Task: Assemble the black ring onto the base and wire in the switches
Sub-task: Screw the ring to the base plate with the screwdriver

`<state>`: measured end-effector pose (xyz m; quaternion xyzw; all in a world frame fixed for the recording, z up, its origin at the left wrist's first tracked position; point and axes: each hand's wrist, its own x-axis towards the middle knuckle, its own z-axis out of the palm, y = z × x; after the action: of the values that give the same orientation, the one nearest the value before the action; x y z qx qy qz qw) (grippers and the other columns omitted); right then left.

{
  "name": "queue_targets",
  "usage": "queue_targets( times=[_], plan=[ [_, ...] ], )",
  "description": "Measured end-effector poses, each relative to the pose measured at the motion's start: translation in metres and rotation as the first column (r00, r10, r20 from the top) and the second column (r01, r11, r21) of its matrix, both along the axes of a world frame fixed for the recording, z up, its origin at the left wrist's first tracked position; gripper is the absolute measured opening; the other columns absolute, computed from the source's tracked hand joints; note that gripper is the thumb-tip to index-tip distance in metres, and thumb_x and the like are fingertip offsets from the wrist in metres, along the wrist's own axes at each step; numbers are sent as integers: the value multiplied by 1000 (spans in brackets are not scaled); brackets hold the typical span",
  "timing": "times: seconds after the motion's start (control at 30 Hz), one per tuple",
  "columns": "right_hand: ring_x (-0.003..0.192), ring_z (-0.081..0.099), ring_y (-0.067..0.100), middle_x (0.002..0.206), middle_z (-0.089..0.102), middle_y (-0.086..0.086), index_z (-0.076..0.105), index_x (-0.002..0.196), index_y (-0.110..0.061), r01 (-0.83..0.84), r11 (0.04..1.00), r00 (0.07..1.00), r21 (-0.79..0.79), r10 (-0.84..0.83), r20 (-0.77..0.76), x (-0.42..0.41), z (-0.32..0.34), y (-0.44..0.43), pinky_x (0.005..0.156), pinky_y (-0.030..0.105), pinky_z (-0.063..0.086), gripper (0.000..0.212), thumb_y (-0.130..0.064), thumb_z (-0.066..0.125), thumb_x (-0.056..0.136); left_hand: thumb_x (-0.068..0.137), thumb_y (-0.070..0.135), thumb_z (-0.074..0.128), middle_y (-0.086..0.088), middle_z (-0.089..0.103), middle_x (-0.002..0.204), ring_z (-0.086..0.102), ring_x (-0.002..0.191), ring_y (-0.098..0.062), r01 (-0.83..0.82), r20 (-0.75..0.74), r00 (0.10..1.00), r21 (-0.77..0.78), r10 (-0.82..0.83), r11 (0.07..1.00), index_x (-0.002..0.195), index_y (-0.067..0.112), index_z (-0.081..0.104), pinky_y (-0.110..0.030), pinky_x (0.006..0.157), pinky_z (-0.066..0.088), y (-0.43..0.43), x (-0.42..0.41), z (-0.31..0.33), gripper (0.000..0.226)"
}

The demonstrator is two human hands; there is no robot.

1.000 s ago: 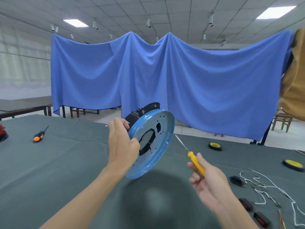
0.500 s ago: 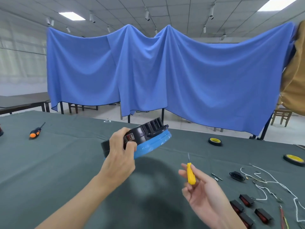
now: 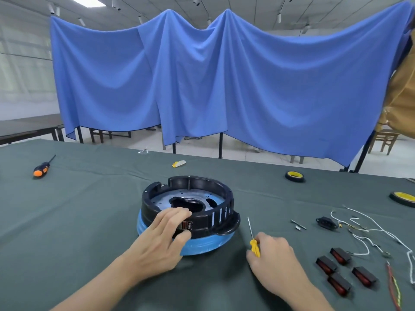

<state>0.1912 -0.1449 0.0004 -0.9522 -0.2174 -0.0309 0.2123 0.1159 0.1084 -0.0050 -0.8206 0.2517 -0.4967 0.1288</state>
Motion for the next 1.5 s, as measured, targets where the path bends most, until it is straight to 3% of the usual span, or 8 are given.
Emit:
queue_targets(
  times=[0.2, 0.67, 0.83, 1.0, 1.1, 1.23, 1.37, 1.5],
  plan=[
    [82, 53, 32, 87, 54, 2, 32, 78, -23, 55, 995, 995, -86, -48, 84, -8, -2, 2, 63, 35, 34, 23, -39, 40, 92, 87, 58, 64, -19, 42, 123, 50, 111, -33, 24, -8, 1000, 12, -24, 1000, 98, 11, 42, -42, 95, 44, 3, -3, -7, 53],
    [70, 41, 27, 77, 45, -2, 44, 88, -23, 121, 991, 982, -61, -110, 155, -8, -10, 4, 63, 34, 36, 18, -41, 42, 89, 87, 30, 66, -15, 54, 114, 66, 87, -33, 11, -19, 1000, -65, -12, 998, 99, 10, 45, -37, 74, 52, -26, -9, -1, 31],
    [82, 51, 25, 86, 47, -3, 43, 83, -21, 163, 986, 960, -14, -156, 235, 3, -8, 7, 64, 32, 37, 16, -35, 43, 91, 84, 22, 60, -9, 65, 93, 60, 76, -28, -241, -90, 969, -135, 231, 961, 89, 8, 63, -39, 66, 48, -90, 14, 12, 16],
    [102, 53, 22, 105, 55, -4, 57, 107, -25, 188, 982, 939, -2, -180, 292, 12, -12, -5, 67, 32, 38, 22, -35, 41, 96, 68, 31, 77, 3, 58, 70, 57, 63, -18, -637, -277, 761, -155, 586, 755, 80, 17, 62, -29, 58, 38, -131, 51, 24, 23],
    [102, 51, 21, 103, 56, -4, 59, 106, -26, 160, 987, 935, -20, -145, 322, 16, -16, -9, 67, 31, 35, 24, -40, 43, 95, 57, 30, 82, 6, 58, 57, 58, 53, -15, -713, -355, 686, -151, 636, 685, 67, 20, 63, -25, 54, 38, -133, 57, 20, 24],
    [96, 54, 28, 96, 61, 3, 65, 92, -18, 157, 984, 932, 88, -176, 315, 28, -8, -10, 70, 34, 39, 30, -40, 46, 94, 43, 17, 77, 4, 56, 46, 53, 42, -17, -674, -344, 719, -133, 604, 726, 60, 17, 61, -23, 51, 36, -124, 48, 21, 23],
    [100, 56, 34, 107, 64, 10, 68, 97, -22, 264, 961, 956, 79, -272, 112, 65, 21, -22, 75, 33, 43, 21, -21, 50, 86, 56, 13, 72, 3, 52, 46, 37, 43, -22, -589, -300, 787, -103, 540, 801, 60, 17, 46, -27, 52, 23, -103, 33, 23, 27],
    [106, 54, 38, 118, 57, 15, 64, 106, -23, 353, 934, 935, -53, -351, 51, 94, 35, -41, 82, 38, 44, 27, -12, 50, 85, 86, 20, 58, 6, 61, 57, 55, 54, -23, -450, -263, 880, -192, 396, 872, 81, 16, 72, -30, 54, 36, -75, 27, 15, 16]
  ],
)
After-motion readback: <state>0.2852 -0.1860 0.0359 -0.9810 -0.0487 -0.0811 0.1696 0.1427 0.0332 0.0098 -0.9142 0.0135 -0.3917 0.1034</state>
